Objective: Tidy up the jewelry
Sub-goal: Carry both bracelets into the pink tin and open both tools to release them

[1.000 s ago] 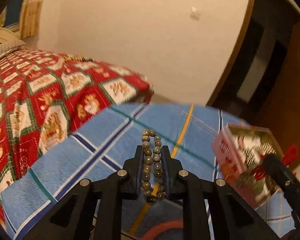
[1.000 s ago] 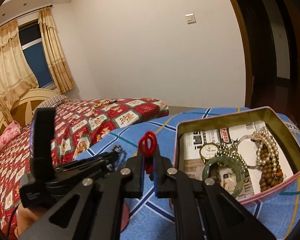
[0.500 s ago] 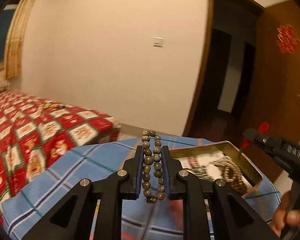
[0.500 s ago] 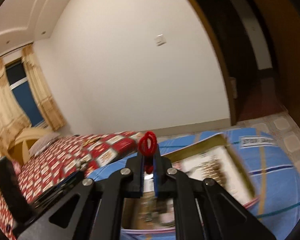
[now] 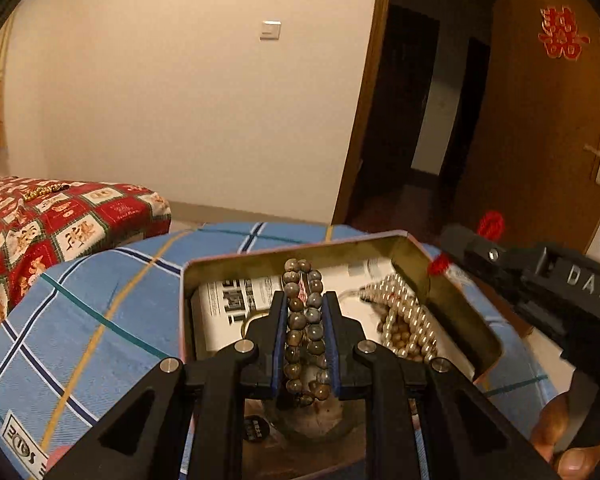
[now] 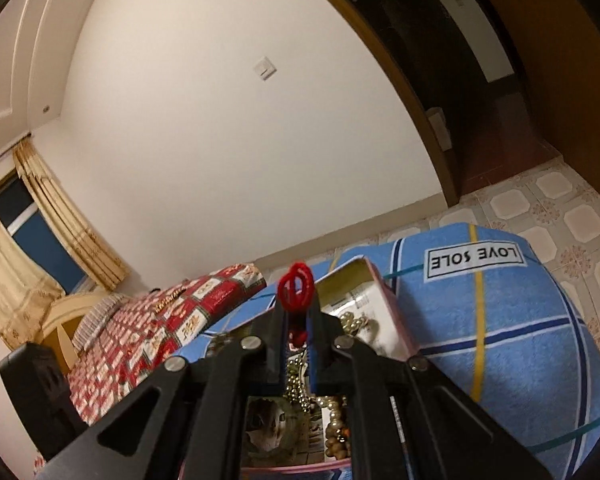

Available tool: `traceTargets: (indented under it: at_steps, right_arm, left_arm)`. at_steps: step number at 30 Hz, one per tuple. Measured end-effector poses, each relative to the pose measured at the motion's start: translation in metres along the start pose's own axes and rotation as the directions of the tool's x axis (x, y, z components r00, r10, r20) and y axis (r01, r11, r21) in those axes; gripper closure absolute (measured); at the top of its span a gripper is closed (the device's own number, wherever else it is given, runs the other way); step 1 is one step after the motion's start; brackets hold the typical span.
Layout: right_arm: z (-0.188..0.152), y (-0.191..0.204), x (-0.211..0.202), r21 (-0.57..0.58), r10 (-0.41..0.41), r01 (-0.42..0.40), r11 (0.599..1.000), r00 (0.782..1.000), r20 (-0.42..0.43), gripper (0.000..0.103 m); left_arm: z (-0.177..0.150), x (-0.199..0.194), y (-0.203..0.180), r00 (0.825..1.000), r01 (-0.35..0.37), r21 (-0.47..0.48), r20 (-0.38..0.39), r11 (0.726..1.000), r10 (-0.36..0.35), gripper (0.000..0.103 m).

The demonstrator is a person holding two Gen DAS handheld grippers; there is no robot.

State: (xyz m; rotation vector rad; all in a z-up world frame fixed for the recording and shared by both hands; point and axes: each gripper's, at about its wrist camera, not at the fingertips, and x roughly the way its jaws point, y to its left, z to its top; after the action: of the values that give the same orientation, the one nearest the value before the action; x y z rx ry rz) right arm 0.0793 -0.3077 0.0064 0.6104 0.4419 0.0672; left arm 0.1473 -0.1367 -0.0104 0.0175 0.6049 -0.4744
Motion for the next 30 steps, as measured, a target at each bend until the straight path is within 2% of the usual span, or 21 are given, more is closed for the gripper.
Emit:
traceTargets:
  at_steps: [3, 14, 30]
  right_arm:
    - [-0.001, 0.001, 0.006, -0.024, -0.005, 0.005, 1.000, 1.000, -0.025, 0.093]
    - [-0.016, 0.011, 0.035, -0.168, -0.139, 0.121, 0.978, 0.985, -0.102, 0.093]
    - [-0.022, 0.013, 0.049, -0.232, -0.177, 0.144, 0.962, 0.975, -0.132, 0.093]
  left_arm:
    - [-0.003, 0.002, -0.005, 0.999, -0.036, 0.023, -0.018, 0.999, 0.036, 0.086]
    - [-0.007, 0.007, -0.006, 0.996, -0.075, 0.040, -0.046, 0.996, 0.077, 0.086]
    - [-0.007, 0.008, -0.003, 0.994, -0.094, 0.026, -0.053, 0.995, 0.096, 0.086]
